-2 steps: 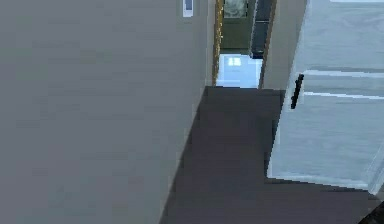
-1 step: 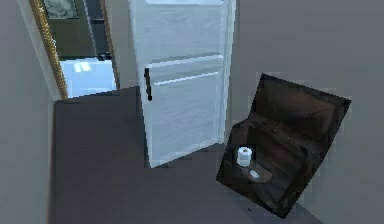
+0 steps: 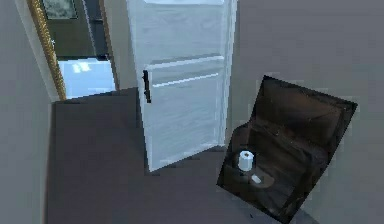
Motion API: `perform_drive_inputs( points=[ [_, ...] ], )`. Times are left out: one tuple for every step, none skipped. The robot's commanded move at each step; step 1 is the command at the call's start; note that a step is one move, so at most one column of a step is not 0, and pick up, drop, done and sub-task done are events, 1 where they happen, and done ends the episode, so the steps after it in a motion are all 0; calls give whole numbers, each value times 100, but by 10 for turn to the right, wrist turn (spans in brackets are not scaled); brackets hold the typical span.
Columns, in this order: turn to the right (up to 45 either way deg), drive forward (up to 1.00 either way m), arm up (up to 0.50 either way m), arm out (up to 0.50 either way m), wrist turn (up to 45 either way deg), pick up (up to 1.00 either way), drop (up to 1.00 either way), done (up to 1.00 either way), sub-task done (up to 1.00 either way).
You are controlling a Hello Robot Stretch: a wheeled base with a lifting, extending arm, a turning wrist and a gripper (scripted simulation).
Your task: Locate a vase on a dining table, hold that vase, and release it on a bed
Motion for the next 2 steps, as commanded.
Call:
perform_drive_inputs(
  points=[
    [-270, 0, 0, 0, 0, 0, 0, 0, 0],
    [0, 100, 0, 0, 0, 0, 0, 0, 0]
  ],
)
